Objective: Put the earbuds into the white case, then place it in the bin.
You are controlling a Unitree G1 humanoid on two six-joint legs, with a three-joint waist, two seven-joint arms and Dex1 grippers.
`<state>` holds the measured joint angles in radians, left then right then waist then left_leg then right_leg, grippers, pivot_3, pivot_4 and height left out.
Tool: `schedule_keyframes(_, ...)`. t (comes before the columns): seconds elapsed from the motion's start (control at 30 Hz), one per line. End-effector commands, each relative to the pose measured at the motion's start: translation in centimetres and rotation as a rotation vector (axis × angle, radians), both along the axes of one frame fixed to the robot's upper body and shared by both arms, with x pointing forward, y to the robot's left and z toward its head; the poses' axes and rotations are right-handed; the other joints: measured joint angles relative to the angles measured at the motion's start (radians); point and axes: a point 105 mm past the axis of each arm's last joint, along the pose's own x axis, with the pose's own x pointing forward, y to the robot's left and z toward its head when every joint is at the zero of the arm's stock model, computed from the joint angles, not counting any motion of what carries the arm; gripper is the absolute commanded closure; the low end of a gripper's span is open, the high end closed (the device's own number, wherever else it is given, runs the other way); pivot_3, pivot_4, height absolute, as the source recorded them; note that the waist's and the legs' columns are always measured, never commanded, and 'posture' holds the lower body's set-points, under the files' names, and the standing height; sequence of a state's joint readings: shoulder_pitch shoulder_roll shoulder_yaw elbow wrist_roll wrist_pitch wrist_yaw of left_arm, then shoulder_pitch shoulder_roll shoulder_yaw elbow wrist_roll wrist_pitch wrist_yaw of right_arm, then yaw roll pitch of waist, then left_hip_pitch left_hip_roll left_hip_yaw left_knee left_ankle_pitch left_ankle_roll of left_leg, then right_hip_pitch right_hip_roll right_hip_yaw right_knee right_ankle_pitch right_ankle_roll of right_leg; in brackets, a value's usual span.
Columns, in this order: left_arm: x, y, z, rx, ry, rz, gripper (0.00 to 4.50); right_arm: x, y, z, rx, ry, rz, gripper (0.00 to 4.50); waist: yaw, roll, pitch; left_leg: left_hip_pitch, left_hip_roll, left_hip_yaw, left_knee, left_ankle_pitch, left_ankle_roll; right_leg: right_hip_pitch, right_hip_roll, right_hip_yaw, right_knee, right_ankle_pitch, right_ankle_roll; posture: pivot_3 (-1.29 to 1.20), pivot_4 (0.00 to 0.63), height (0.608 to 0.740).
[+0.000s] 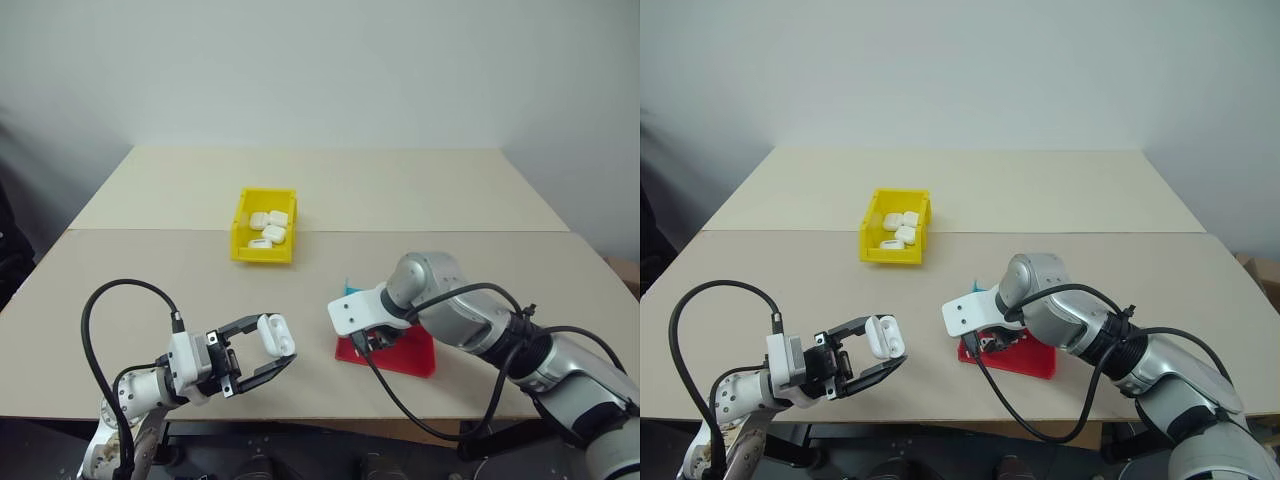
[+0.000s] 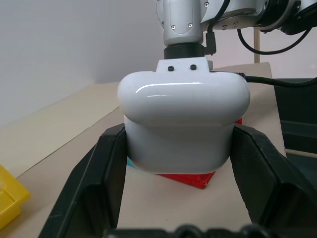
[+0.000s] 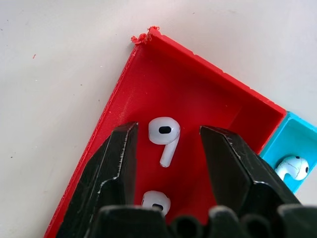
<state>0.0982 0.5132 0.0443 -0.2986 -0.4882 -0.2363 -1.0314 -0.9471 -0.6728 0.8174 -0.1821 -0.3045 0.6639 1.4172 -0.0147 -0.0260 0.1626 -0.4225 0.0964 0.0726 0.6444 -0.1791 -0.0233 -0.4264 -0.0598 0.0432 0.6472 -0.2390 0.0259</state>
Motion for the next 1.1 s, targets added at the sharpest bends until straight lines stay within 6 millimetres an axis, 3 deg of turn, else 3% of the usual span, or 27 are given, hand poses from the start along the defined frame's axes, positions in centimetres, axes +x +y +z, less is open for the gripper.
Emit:
schedule_keyframes(0.03,-0.12,0.01,0.79,-0.001,-0.033,-0.001,1.71,0.00,0.18,0.54,0.007,-0.029,0.022,2.14,0.000,0.000,0.000,0.000,0.000,0.000,0.000,0.000,0.000,0.000,0.000,0.000,0.000,0.000,0.000,0.00,0.150,0.740)
schedule_keyframes(0.4,-0.09,-0.09,0.53,0.009,-0.025,-0.002,1.71,-0.08,0.06,0.19,-0.004,-0.030,0.027,2.14,0.000,0.000,0.000,0.000,0.000,0.000,0.000,0.000,0.000,0.000,0.000,0.000,0.000,0.000,0.000,0.00,0.150,0.740)
schedule_keyframes(0.5,-0.09,-0.10,0.43,0.013,-0.022,0.000,1.71,-0.01,-0.04,0.14,-0.009,-0.035,0.025,2.71,0.000,0.000,0.000,0.000,0.000,0.000,0.000,0.000,0.000,-0.001,0.000,0.000,0.000,0.000,0.000,0.00,0.150,0.740)
schedule_keyframes(0.57,-0.10,-0.09,0.39,0.016,-0.021,0.001,1.71,-0.04,-0.07,0.09,-0.012,-0.036,0.028,3.37,0.000,0.000,0.000,0.000,0.000,0.000,0.000,0.000,0.000,-0.001,0.000,0.000,0.000,0.000,0.000,0.00,0.150,0.740)
schedule_keyframes(1.1,0.20,-0.24,0.82,0.003,-0.007,0.003,1.71,-0.12,-0.10,0.50,-0.001,-0.063,0.037,3.37,0.000,0.000,0.000,0.000,0.001,0.001,0.000,0.000,0.000,-0.001,0.000,0.000,0.000,0.000,0.000,0.00,0.150,0.740)
